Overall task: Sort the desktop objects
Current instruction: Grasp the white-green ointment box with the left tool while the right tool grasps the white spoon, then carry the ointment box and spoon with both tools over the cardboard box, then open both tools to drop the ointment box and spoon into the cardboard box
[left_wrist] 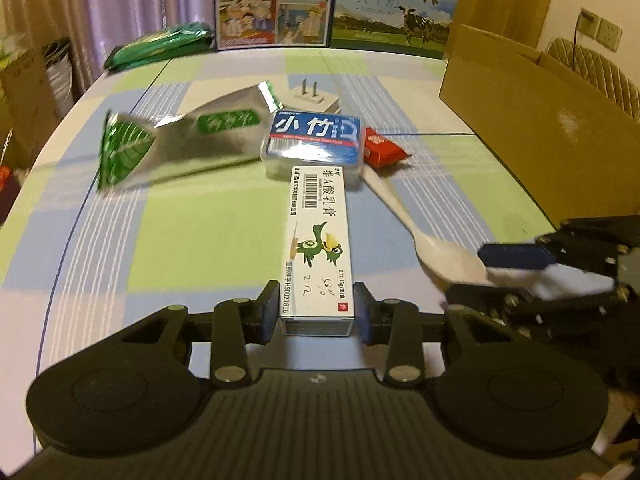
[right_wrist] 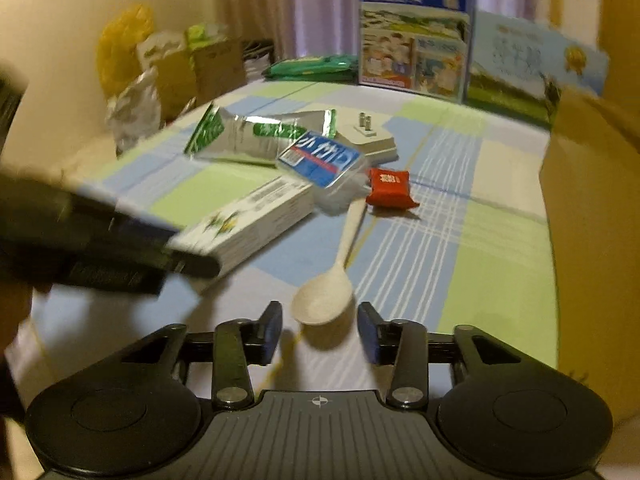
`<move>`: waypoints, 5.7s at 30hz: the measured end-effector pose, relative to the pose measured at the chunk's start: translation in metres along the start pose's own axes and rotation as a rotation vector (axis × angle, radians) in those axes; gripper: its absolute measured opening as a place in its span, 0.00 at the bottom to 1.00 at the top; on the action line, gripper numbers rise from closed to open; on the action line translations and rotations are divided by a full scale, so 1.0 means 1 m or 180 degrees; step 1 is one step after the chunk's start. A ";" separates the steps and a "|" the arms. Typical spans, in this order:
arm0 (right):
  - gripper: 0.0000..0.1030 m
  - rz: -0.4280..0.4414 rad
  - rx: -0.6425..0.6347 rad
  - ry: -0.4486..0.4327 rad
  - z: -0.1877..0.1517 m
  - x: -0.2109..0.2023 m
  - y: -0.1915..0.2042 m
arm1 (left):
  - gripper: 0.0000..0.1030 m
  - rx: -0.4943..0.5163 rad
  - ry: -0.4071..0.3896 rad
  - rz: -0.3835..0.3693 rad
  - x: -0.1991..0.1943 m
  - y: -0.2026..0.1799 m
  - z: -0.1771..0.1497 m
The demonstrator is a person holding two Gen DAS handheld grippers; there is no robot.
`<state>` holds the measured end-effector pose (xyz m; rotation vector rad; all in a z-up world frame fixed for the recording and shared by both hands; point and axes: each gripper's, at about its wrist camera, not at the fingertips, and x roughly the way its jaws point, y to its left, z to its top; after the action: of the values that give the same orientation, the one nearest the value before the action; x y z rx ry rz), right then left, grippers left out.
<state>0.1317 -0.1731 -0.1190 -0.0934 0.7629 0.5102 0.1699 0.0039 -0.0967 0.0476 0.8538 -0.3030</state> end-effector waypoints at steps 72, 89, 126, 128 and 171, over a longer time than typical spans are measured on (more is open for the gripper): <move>0.29 -0.0753 0.0474 -0.0257 -0.038 -0.023 0.009 | 0.33 0.0306 -0.0035 0.0095 0.029 -0.009 0.014; 0.29 -0.0753 0.0343 -0.0364 -0.034 -0.045 0.018 | 0.32 0.0172 -0.0082 0.0038 -0.010 -0.019 -0.009; 0.29 -0.1526 0.0383 -0.1268 -0.002 -0.218 -0.069 | 0.32 0.0564 -0.0634 -0.0682 -0.094 -0.172 0.060; 0.29 -0.1583 0.0427 -0.1261 -0.005 -0.224 -0.082 | 0.32 0.0591 -0.0646 -0.0746 -0.092 -0.184 0.066; 0.55 -0.1494 0.0746 -0.0957 -0.003 -0.195 -0.160 | 0.51 0.0272 -0.0649 -0.0949 -0.048 -0.216 0.101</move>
<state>0.0872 -0.3931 -0.0038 0.0235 0.4782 -0.0156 0.1536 -0.2068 0.0231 -0.0315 0.6438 -0.6138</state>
